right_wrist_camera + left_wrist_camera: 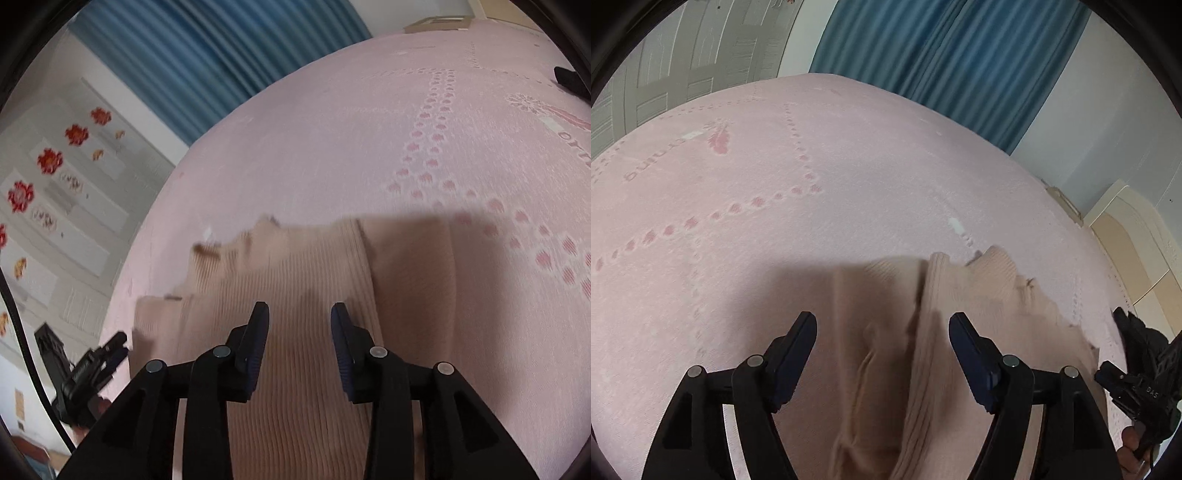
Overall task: Fold small clothes
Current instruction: 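Grasp the sweater hem with both tools, fold it toward the collar, release, then withdraw both open tools and reposition them at the folded sweater edge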
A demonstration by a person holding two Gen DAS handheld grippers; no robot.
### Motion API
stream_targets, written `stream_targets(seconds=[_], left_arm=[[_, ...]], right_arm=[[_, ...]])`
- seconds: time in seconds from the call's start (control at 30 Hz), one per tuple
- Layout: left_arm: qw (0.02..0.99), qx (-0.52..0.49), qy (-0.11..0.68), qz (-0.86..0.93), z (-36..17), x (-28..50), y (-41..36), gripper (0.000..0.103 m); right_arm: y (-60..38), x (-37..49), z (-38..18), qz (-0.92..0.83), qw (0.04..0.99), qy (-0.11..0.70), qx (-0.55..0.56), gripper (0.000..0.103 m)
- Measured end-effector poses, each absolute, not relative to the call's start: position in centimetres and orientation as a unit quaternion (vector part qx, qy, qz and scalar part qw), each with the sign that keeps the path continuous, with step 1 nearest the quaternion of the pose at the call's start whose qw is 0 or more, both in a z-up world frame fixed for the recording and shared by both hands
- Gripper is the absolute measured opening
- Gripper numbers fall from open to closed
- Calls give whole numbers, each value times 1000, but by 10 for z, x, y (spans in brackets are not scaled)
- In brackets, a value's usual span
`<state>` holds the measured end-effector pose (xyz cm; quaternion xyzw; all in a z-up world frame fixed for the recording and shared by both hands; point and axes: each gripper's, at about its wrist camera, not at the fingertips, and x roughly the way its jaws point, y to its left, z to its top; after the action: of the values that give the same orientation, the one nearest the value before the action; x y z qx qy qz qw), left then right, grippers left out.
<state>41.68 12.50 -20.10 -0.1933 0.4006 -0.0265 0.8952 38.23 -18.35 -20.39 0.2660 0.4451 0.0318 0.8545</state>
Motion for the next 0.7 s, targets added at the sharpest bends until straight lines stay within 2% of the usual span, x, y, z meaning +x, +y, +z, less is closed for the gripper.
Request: stream_targets(seconds=[0.2,0.43,0.5,0.57,0.7], left_arm=[[897,-189,399,5,-192,361,140,72],[912,-110,391,54,-160,312,131,71],[920,-94,375,64,-149,294,126,71],[924,-91,364,66,-140,279,122,71],[921,-132,364,39,-129,260,121,71]], right_arm=[[-170,323,-189,21,860,463,213,36],[-148,262,-146,-29,881,464,92,37],[-147,247,-134,-39,885,456,82,40],[-147,230,-123,-42,889,449,82,49],[-146,205,-109,-40,893,439,84,58]])
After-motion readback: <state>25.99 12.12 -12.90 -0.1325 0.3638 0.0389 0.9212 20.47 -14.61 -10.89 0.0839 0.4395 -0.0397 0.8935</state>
